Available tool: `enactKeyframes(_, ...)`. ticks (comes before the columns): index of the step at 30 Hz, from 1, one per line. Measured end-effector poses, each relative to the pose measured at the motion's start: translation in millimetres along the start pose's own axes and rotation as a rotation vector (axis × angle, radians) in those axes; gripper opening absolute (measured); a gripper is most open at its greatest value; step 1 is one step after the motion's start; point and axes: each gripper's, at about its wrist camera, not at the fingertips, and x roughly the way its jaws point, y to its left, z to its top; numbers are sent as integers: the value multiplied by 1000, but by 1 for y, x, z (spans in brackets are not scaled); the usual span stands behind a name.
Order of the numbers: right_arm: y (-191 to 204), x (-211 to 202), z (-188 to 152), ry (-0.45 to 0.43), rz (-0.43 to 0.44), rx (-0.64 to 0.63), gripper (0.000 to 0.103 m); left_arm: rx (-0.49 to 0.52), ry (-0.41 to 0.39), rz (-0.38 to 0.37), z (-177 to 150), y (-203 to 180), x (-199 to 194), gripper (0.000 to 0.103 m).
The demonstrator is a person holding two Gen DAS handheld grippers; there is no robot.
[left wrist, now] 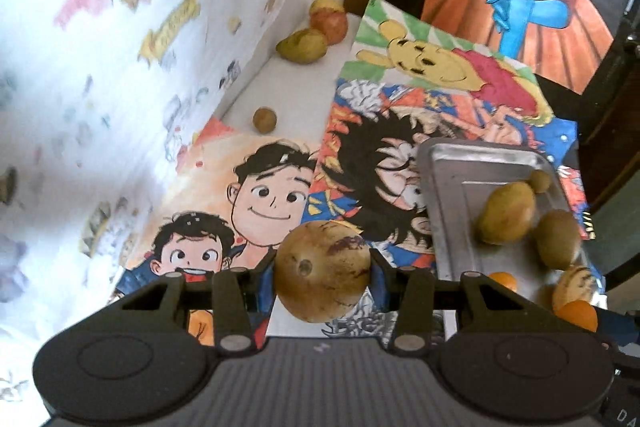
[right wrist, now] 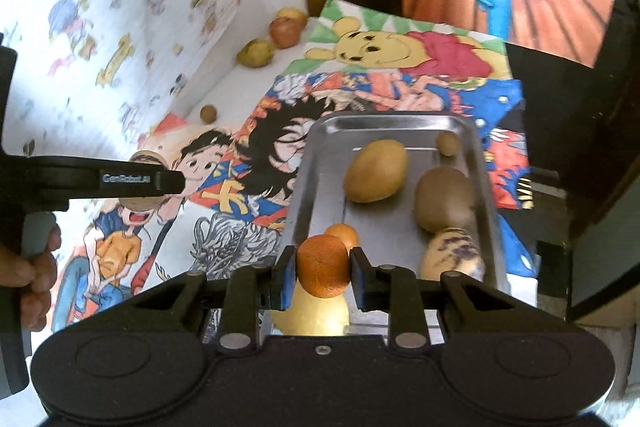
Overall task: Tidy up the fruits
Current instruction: 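Carry the brown fruit with the left tool while the right tool carries the orange over the tray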
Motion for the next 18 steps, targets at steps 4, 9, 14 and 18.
enactKeyframes(4, -7, -14, 3, -32, -11, 33, 30, 26, -25, -9, 7, -10, -20, 49)
enactKeyframes(9, -23, -26, 11, -51, -31, 46, 30, 70, -43, -27, 18, -31, -31, 49)
enactKeyframes(14, -48, -18, 17, -39, -24, 64, 30, 107, -39, -50, 31, -61, -24, 49)
enactKeyframes(18, -66, -1, 21, 6, -17, 83, 30, 128, -19, -53, 40, -85, -12, 49)
